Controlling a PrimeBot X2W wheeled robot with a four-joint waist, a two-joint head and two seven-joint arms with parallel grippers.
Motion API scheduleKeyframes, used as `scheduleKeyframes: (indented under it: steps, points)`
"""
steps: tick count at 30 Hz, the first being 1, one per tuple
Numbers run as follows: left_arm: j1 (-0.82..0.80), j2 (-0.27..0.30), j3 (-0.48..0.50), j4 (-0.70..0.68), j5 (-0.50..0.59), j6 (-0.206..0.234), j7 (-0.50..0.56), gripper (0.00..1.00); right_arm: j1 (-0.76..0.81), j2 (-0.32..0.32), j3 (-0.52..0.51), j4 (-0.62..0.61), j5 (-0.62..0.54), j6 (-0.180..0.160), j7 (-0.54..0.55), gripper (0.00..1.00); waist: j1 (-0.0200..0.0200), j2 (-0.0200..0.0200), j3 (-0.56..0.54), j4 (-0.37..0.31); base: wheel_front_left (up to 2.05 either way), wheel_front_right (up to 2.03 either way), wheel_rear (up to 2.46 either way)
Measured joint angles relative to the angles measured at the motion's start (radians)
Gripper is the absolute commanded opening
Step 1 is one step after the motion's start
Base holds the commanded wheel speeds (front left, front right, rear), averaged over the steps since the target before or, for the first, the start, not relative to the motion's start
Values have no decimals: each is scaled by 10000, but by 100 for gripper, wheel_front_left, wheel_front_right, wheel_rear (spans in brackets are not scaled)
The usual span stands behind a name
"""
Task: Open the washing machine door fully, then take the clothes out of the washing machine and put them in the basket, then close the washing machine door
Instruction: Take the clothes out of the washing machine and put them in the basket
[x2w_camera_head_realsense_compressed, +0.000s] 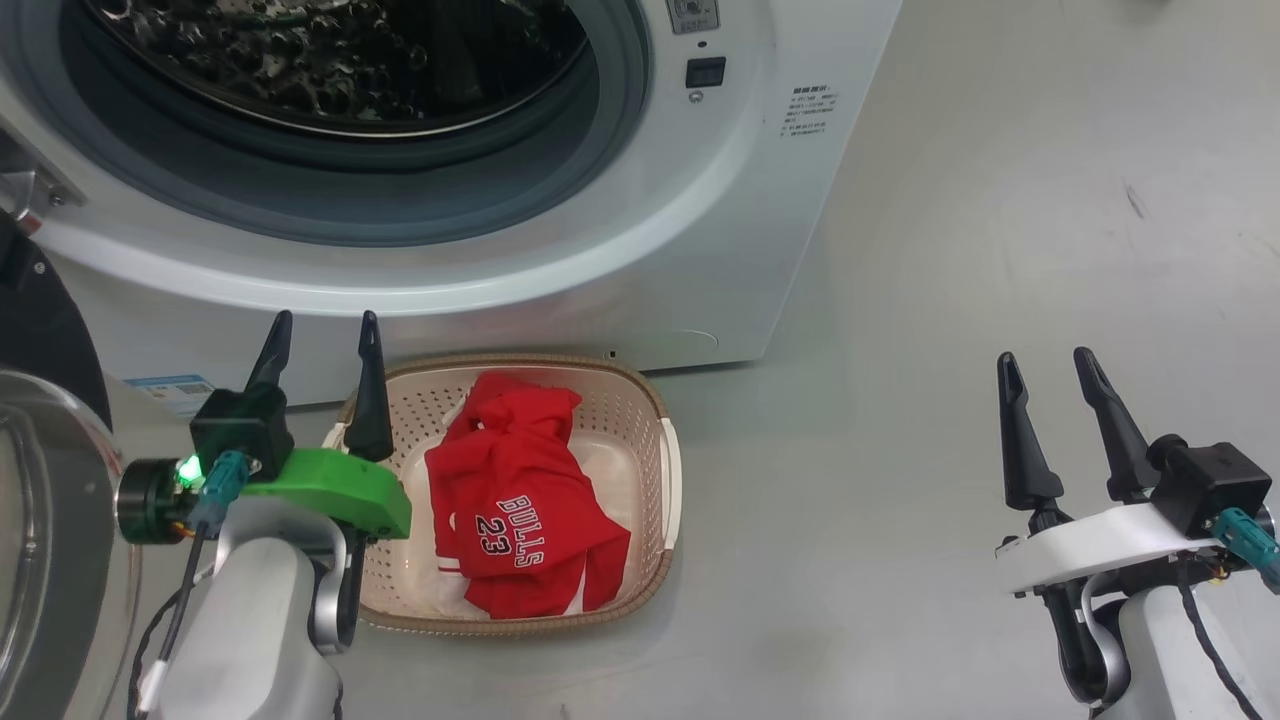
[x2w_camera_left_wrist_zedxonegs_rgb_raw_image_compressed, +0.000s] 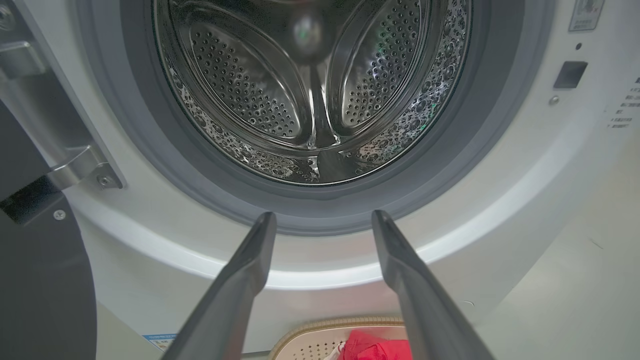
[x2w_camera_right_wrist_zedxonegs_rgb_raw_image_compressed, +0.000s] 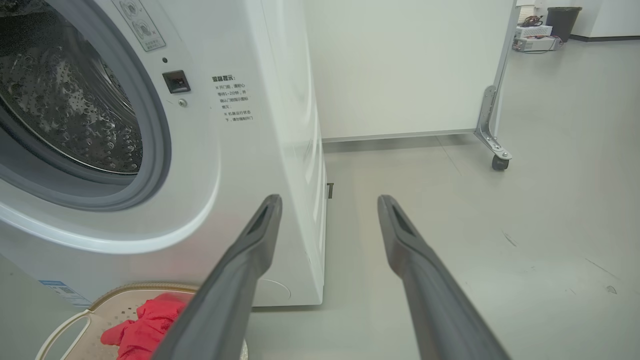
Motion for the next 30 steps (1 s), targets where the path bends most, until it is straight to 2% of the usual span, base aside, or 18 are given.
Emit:
scheduleKeyframes:
  steps: [16,30]
  points:
    - [2425,2,-105,-1831,293,171,0,100,826,52,98,-98,-111,-84,0,100,0,0,-1308,422,0,0,0]
    - [3311,240,-184,-2757,617,213,0,100,1344,73,104,-207,-117,-196,2,100,0,0,-1707,419,0,0,0]
